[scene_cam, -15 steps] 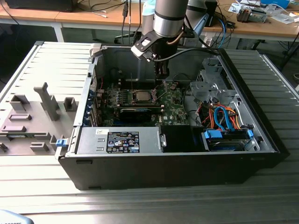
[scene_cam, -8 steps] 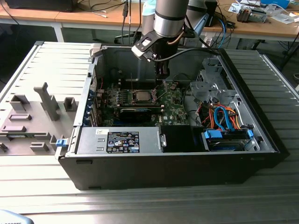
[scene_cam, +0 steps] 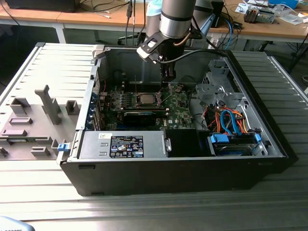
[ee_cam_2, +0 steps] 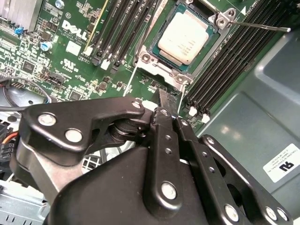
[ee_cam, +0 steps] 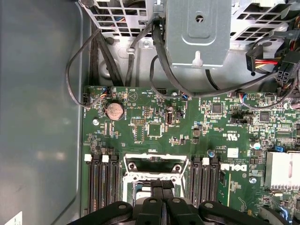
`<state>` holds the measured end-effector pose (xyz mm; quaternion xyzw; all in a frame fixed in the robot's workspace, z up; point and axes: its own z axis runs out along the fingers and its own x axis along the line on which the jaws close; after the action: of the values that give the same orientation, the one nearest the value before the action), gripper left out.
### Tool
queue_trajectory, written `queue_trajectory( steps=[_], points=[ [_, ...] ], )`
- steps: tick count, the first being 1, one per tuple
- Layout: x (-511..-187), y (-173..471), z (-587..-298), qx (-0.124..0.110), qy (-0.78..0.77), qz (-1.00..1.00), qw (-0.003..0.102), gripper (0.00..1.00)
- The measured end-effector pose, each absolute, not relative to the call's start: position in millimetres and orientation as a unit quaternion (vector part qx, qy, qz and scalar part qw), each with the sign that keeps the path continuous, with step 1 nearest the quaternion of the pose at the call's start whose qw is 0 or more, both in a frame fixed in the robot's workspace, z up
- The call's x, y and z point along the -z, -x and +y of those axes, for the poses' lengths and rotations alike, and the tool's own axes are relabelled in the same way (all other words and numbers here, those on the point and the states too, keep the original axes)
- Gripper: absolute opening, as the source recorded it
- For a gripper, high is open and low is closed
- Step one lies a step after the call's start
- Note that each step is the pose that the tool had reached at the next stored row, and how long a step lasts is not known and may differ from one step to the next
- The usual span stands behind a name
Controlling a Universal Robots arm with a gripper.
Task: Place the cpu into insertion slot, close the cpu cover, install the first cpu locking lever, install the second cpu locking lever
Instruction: 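Close the cpu cover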
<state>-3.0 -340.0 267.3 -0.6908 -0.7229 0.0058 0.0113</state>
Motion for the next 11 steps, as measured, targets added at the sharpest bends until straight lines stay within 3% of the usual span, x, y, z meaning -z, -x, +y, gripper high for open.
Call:
queue_trajectory(
  steps=[11],
  points=[
    [-270.5,-0.9,-340.0,-0.005,0.691,-0.723,0.012,0.11]
  ],
)
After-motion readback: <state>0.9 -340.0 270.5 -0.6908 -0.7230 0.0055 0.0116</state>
